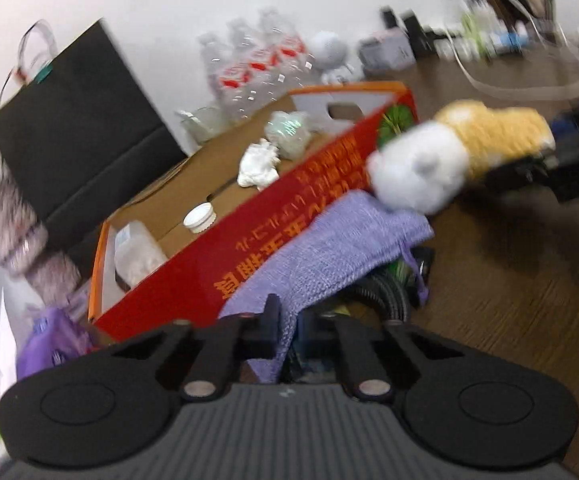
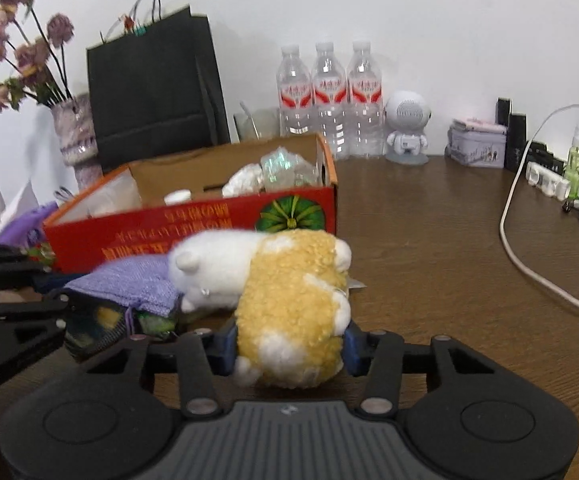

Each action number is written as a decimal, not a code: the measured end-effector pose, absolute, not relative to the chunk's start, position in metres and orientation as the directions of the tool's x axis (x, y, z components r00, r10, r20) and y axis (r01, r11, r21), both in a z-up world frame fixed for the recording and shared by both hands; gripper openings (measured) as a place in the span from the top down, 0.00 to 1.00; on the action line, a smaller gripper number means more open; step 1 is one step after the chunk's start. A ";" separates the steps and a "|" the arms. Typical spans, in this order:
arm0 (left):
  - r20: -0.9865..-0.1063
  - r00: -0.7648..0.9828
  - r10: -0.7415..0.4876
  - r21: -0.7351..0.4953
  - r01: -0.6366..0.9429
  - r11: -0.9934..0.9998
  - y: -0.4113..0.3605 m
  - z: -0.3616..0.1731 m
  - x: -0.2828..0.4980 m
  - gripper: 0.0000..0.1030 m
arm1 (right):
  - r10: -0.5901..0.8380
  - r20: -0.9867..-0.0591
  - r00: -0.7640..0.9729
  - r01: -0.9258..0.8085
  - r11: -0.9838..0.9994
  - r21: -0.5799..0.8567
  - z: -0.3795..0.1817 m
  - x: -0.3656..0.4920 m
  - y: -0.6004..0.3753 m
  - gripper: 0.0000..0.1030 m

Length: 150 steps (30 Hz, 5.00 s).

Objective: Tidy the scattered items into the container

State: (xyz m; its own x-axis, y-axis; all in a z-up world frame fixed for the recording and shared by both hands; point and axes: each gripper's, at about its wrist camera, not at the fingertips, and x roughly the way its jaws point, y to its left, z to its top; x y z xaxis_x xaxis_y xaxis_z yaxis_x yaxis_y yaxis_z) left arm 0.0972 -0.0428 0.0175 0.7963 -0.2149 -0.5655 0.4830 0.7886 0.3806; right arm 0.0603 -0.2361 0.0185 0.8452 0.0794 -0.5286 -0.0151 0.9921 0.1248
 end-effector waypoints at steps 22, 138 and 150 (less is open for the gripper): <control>-0.555 0.818 -0.148 0.229 0.321 0.919 -0.008 0.022 -0.105 0.94 | 0.200 -0.651 0.733 -0.204 0.976 0.070 0.087 -0.072 -0.226 0.54; -0.263 0.949 -0.173 -0.092 0.153 0.984 0.015 0.120 0.081 0.00 | 0.127 -0.325 0.937 -0.094 0.989 0.117 0.097 0.100 -0.171 0.11; -0.300 0.949 -0.098 -0.168 0.049 0.985 0.018 0.056 -0.111 0.00 | 0.175 -0.334 0.926 -0.125 0.978 0.167 0.062 -0.089 -0.183 0.03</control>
